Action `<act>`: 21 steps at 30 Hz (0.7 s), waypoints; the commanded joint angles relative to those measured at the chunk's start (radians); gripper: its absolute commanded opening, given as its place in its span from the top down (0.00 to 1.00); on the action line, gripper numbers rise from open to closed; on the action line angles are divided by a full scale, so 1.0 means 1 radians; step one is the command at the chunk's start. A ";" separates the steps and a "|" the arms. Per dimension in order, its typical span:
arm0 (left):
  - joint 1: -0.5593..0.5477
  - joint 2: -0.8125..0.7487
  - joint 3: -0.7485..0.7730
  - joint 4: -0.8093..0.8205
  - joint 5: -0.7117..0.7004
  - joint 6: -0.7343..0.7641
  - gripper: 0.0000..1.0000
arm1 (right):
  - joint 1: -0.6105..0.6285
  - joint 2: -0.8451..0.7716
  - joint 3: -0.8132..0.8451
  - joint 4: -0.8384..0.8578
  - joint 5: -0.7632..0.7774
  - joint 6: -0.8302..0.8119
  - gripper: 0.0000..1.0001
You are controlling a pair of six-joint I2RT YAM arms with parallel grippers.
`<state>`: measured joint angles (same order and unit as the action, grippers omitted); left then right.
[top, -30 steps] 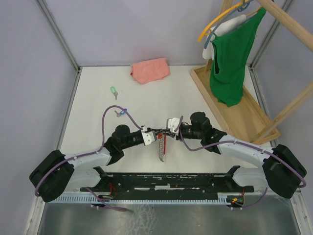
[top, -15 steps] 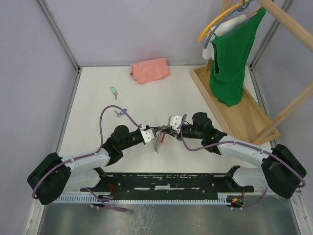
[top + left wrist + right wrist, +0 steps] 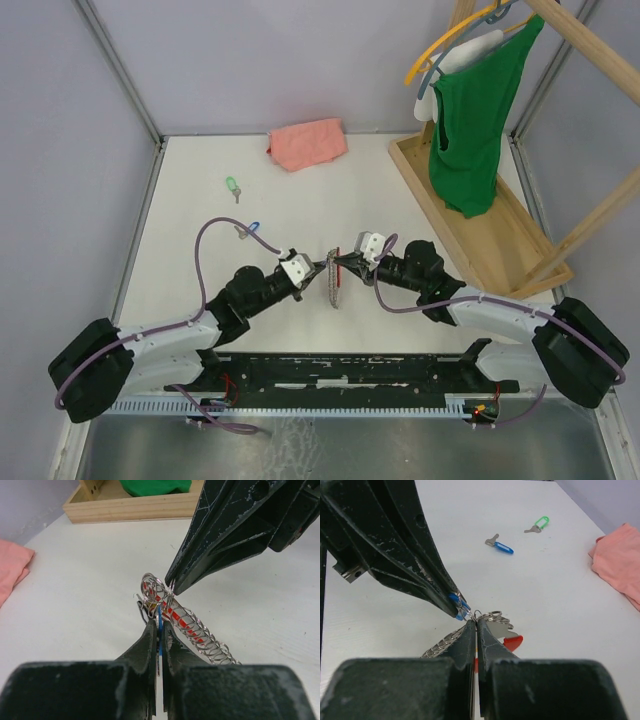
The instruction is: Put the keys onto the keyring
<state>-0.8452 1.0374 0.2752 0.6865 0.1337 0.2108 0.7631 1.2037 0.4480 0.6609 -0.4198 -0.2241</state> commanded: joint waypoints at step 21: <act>-0.297 0.248 -0.056 0.342 -0.474 -0.119 0.78 | -0.011 0.021 -0.087 0.394 0.185 0.215 0.99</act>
<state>-1.1217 1.2797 0.2417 0.9565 -0.3733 0.1329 0.7650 1.2373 0.3531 0.8623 -0.3038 -0.0132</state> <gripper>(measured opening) 0.162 0.009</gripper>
